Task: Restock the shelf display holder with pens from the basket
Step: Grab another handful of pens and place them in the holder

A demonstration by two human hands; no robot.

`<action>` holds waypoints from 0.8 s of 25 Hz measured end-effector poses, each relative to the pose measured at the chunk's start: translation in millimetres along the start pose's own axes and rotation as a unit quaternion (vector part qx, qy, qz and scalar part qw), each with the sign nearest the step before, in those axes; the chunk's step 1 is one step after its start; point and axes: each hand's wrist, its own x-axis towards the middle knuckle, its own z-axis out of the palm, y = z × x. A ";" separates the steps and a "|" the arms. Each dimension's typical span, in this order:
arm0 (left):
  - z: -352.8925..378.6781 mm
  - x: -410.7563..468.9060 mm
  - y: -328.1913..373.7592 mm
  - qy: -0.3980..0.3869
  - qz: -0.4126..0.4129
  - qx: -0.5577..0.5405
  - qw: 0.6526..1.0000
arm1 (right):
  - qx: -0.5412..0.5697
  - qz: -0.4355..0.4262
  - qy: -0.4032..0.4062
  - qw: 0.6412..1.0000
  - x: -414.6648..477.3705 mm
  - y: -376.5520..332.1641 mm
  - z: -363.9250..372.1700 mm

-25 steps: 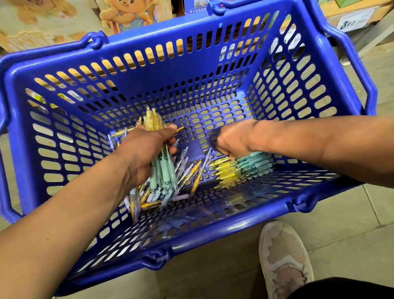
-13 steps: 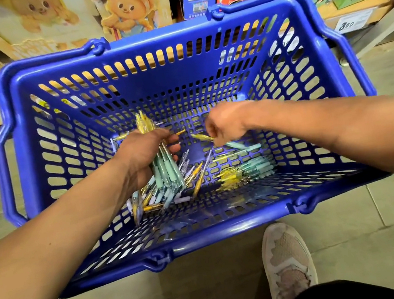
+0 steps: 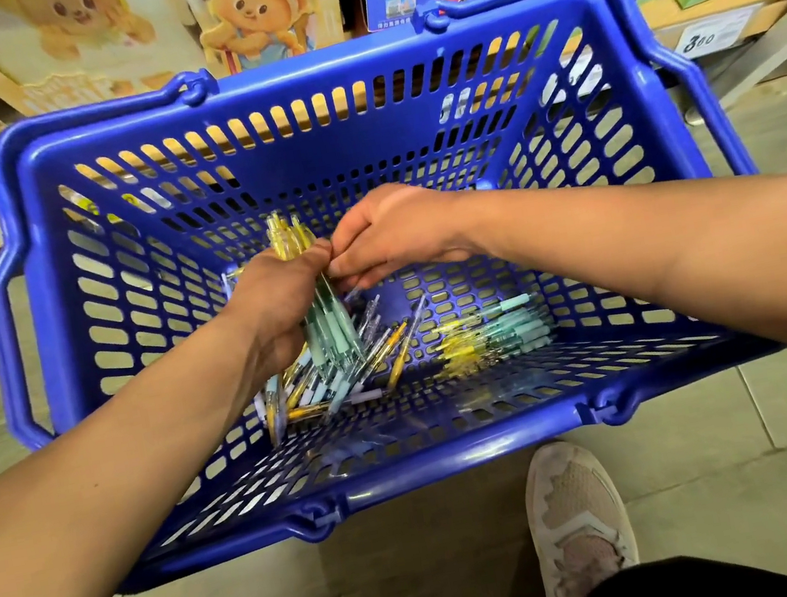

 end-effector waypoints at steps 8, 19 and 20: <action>-6.7 5.3 1.4 0.013 0.004 0.014 1.000 | -0.642 0.140 -0.106 0.747 -8.8 69.2 -11.6; -4.6 6.5 -1.0 0.012 0.004 -0.003 1.000 | -0.450 0.063 -0.045 0.890 -0.8 33.0 -40.8; -4.4 7.2 -1.2 0.017 0.004 -0.008 1.000 | -0.360 0.046 -0.037 0.931 -0.1 23.5 -41.3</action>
